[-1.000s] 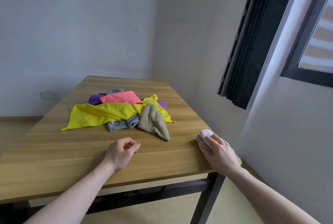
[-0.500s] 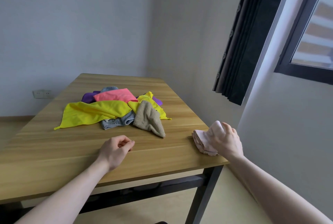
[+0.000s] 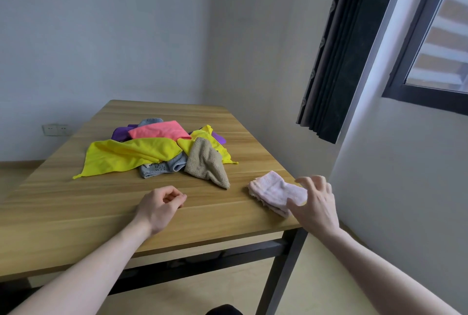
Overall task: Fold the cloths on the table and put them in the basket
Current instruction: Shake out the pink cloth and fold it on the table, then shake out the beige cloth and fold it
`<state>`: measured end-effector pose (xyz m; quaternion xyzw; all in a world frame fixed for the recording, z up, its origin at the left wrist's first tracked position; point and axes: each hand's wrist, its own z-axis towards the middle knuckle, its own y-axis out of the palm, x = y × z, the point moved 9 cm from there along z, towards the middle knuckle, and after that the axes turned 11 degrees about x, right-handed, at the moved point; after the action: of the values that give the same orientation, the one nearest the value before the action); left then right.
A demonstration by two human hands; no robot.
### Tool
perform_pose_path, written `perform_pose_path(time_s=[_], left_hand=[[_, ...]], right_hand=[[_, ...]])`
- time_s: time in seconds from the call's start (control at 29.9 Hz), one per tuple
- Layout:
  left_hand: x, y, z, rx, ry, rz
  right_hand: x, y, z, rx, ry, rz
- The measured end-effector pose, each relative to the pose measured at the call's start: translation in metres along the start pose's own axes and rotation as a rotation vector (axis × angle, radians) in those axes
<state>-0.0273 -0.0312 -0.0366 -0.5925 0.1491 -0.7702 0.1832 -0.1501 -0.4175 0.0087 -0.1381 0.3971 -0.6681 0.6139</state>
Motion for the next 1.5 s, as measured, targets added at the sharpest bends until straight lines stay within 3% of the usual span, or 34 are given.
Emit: perform_pose_path(time_s=[0.13,0.27,0.6,0.67,0.77,0.9,1.04,1.3,1.5], left_hand=[[-0.003,0.0,0.001,0.006,0.012,0.015],[-0.004,0.002,0.003,0.018,0.023,0.026],[-0.005,0.001,0.002,0.017,0.005,0.037],[-0.006,0.0,0.003,0.012,0.003,0.042],[-0.004,0.001,0.001,-0.005,0.004,0.046],[-0.006,0.006,0.001,-0.052,-0.012,0.071],[-0.009,0.013,0.016,-0.128,-0.045,0.172],[0.023,0.031,0.079,-0.068,0.08,0.389],[0.035,0.059,0.12,-0.054,0.015,0.405]], right_hand=[[-0.032,0.039,-0.008,-0.372,-0.365,0.019],[-0.018,0.068,-0.016,-0.572,-0.197,-0.092],[-0.019,0.074,-0.007,-0.57,0.092,-0.272],[-0.029,0.07,-0.001,-0.44,0.052,-0.247],[-0.071,0.069,-0.002,-0.28,-0.155,-0.115],[-0.114,0.09,-0.019,-0.365,-0.269,0.062],[-0.116,0.116,-0.028,-0.466,-0.156,0.108],[-0.112,0.126,-0.029,-0.45,-0.14,0.092],[-0.112,0.123,-0.027,-0.419,-0.144,0.101]])
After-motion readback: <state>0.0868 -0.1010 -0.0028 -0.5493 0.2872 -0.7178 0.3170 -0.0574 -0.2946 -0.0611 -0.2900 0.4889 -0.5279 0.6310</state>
